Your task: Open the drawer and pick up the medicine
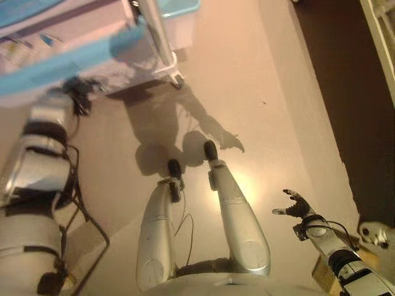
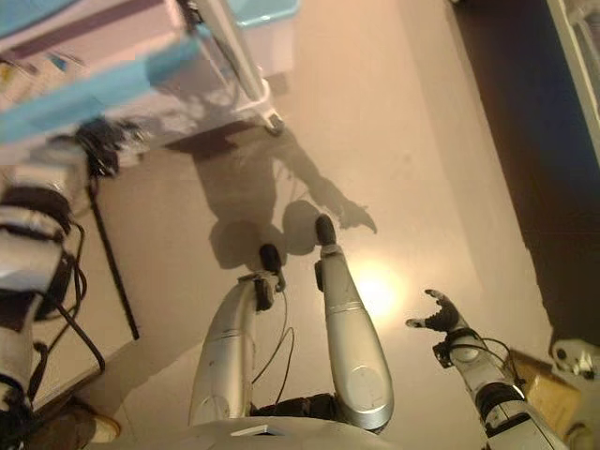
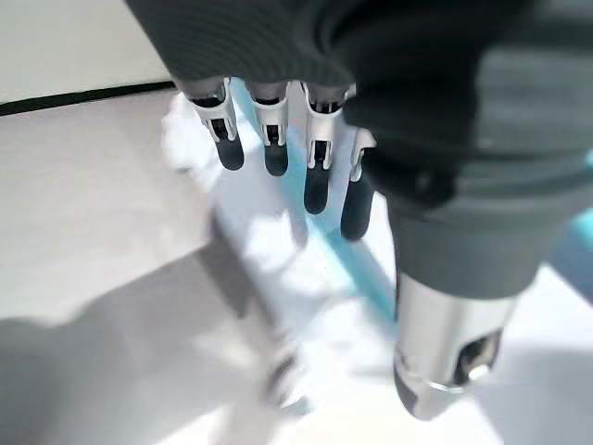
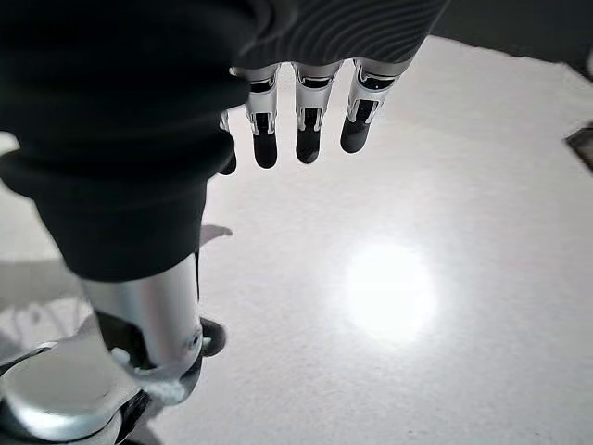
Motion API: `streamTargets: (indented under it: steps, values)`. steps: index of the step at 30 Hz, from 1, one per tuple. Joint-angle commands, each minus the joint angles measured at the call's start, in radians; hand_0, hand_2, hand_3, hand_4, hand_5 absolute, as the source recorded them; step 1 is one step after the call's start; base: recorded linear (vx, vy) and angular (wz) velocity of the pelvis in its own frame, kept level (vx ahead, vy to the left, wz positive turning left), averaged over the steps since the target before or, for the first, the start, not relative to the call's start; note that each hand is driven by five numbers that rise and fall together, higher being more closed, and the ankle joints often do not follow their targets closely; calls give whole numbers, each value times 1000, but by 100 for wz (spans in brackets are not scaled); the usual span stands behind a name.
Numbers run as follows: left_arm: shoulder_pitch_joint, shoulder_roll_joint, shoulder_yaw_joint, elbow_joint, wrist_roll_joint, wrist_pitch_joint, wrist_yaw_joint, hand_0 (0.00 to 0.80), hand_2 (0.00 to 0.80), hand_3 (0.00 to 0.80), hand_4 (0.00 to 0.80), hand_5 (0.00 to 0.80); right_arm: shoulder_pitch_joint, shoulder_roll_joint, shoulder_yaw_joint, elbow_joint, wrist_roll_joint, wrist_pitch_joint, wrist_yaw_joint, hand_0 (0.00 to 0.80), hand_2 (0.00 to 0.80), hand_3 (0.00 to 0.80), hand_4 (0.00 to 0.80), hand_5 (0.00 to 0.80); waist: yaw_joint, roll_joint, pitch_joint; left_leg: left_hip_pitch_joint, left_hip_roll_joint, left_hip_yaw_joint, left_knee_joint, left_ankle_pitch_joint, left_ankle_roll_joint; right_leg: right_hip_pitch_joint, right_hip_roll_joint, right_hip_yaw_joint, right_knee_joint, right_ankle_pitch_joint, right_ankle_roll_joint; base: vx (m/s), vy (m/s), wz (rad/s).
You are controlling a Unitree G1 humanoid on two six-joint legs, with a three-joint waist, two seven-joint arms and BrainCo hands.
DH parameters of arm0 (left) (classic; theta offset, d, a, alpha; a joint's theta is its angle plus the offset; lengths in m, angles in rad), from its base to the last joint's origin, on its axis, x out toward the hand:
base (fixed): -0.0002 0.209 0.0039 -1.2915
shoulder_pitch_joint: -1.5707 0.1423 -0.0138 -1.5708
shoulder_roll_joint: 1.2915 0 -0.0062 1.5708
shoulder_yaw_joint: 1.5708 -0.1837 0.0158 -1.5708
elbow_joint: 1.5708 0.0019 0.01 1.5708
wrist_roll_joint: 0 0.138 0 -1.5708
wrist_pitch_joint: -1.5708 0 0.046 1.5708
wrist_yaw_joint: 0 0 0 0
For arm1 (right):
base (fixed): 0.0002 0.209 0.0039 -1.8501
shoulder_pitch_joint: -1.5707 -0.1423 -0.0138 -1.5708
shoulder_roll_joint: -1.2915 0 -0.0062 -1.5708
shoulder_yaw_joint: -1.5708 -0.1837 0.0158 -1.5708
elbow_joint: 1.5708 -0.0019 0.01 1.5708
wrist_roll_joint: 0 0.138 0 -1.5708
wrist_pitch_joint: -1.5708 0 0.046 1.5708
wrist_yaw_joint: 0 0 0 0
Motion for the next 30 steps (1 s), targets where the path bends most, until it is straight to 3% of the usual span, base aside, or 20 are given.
streamTargets:
  steps: [1,7,18,23,24,26,30]
  values:
    - [-84,96,5,2,-62,-154,162,0,0,0,0,0,26,-17,63,1,35,-24,-2,0,0,0,0,0,-32,-17,-66,54,-33,67,-13,-115,71,35,36,-11,28,-49,-19,-25,48,-22]
    - [-72,97,-5,-32,0,-144,215,0,0,0,0,0,29,-11,78,-27,19,-32,10,0,0,0,0,0,-34,-24,-66,69,-32,86,-61,-110,67,38,46,0,-28,-22,-6,-30,35,-16]
    - [2,114,7,-71,8,-114,166,0,0,0,0,0,-4,11,90,-45,23,-29,-25,0,0,0,0,0,1,-16,-65,119,-41,84,-124,-91,60,102,36,-23,-84,-16,-4,-57,-13,11]
    - [122,101,77,-175,-69,-170,77,0,0,0,0,0,-6,35,78,-67,30,-34,-12,0,0,0,0,0,26,-15,-82,195,-44,80,-176,-87,54,175,20,-31,-137,-10,3,-65,-83,2]
    - [159,92,96,-213,-99,-187,58,0,0,0,0,0,-6,41,75,-72,31,-35,-8,0,0,0,0,0,30,-22,-87,203,-46,93,-194,-56,56,185,11,-35,-159,18,-1,-131,-142,9]
    - [238,74,139,-274,-138,-200,9,0,0,0,0,0,-2,53,65,-71,33,-42,0,0,0,0,0,0,43,-17,-98,244,-46,91,-225,-51,52,223,3,-41,-179,16,2,-60,-117,10]
    - [555,-11,265,-428,-169,-265,-87,0,0,0,0,0,27,90,18,-51,11,-49,45,0,0,0,0,0,94,-1,-153,350,-58,65,-315,-27,35,345,-29,-72,-245,9,10,34,-120,3]
